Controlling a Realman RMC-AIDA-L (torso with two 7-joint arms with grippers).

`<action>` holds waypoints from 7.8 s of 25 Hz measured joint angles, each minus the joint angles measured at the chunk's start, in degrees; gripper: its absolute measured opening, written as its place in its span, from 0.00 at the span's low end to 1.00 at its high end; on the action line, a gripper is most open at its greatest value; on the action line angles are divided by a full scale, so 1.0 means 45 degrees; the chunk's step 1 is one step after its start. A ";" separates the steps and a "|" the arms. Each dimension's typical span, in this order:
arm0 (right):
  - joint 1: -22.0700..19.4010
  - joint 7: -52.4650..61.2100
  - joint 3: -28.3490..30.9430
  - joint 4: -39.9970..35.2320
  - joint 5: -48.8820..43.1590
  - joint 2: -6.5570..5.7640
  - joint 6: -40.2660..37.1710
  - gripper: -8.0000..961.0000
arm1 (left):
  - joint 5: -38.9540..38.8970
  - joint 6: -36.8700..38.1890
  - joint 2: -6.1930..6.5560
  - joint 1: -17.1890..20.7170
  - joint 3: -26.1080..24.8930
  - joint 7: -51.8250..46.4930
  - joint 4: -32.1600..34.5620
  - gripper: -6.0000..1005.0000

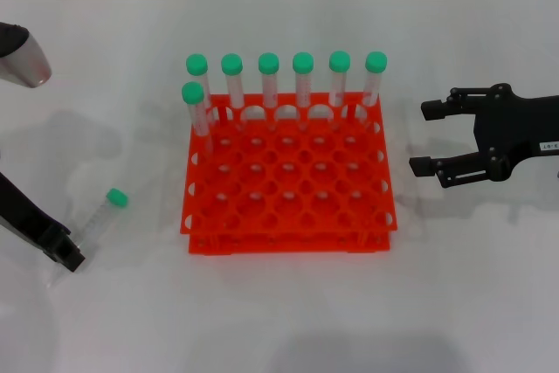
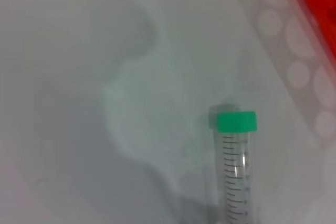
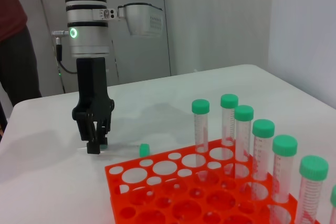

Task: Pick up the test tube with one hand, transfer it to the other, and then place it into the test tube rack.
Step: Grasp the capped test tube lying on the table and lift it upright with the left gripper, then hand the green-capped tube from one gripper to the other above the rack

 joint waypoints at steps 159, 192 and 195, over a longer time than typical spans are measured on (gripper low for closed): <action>0.0201 0.0006 0.0490 0.2631 0.6372 0.0007 -0.0141 0.87 | -1.2686 -0.2219 -0.0868 0.0039 -0.1588 1.2999 -0.2851 0.20; 0.1251 -0.0826 -0.2448 0.3472 0.8698 0.0111 0.0411 0.87 | -1.2697 -0.2078 -0.1024 0.0004 -0.1588 1.3273 -0.2850 0.20; 0.1296 -0.0895 -0.2626 0.3478 0.8818 0.0117 0.0631 0.87 | -1.2711 -0.2004 -0.1040 -0.0006 -0.1577 1.3313 -0.2850 0.20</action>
